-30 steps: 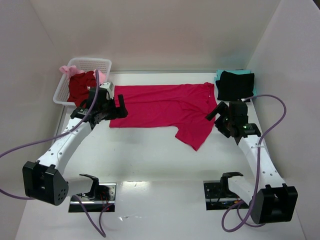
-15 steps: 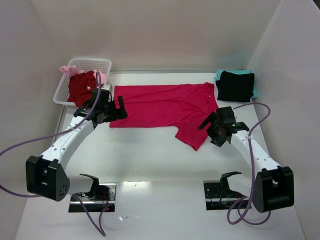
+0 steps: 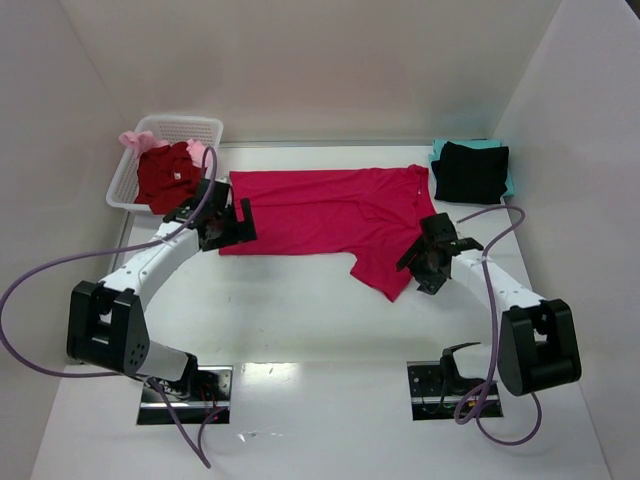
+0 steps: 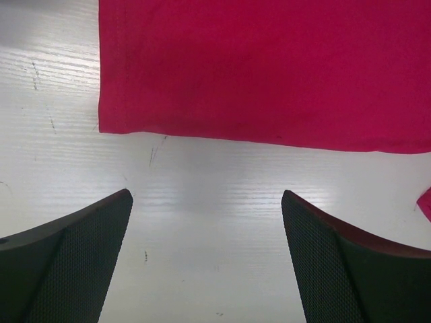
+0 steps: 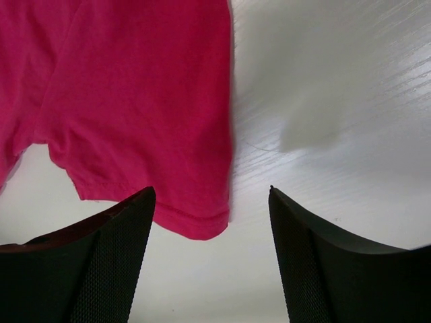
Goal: Fold and stack the t-shirts
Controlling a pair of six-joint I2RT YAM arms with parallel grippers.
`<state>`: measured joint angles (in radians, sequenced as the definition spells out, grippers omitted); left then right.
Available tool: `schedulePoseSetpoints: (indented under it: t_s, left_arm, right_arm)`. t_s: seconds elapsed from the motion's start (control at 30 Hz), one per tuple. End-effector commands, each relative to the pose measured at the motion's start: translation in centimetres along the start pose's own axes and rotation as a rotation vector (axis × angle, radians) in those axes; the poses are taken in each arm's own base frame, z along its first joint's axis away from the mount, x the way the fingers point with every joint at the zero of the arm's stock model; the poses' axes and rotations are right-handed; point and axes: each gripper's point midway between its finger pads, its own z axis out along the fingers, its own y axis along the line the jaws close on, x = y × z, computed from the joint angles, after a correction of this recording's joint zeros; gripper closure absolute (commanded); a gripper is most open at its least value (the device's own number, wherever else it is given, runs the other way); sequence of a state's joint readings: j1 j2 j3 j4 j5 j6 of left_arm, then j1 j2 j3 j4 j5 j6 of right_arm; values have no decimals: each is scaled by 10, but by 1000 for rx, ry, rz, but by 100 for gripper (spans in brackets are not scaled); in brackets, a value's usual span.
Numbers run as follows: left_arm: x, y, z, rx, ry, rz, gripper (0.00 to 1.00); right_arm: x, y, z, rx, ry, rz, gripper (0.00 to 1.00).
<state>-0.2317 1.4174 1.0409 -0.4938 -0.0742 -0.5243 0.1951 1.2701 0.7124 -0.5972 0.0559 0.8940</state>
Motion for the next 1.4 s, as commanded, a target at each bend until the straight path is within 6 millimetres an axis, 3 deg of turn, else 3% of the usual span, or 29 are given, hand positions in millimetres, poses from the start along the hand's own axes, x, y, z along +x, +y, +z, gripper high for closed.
schedulePoseSetpoints:
  t_s: [0.0,0.2,0.47,0.97,1.13,1.37]
  left_arm:
    - [-13,-2,4,-14,-35,-19,1]
    - [-7,10,20,-70,8,-39,1]
    - [-8,46,34,-198,18,-125,1]
    - [-3,62,50,-294,21,-158,1]
    - [-7,60,56,-293,19,-159,1]
    - [-9,59,57,-293,19,-159,1]
  right_arm:
    - [-2,-3,9,35,-17,-4,27]
    - [1,3,16,18,-20,-11,30]
    - [1,8,17,-11,-19,-18,27]
    - [4,0,29,40,-6,-22,25]
    - [4,5,35,31,-8,-21,32]
    - [7,11,42,35,3,-39,50]
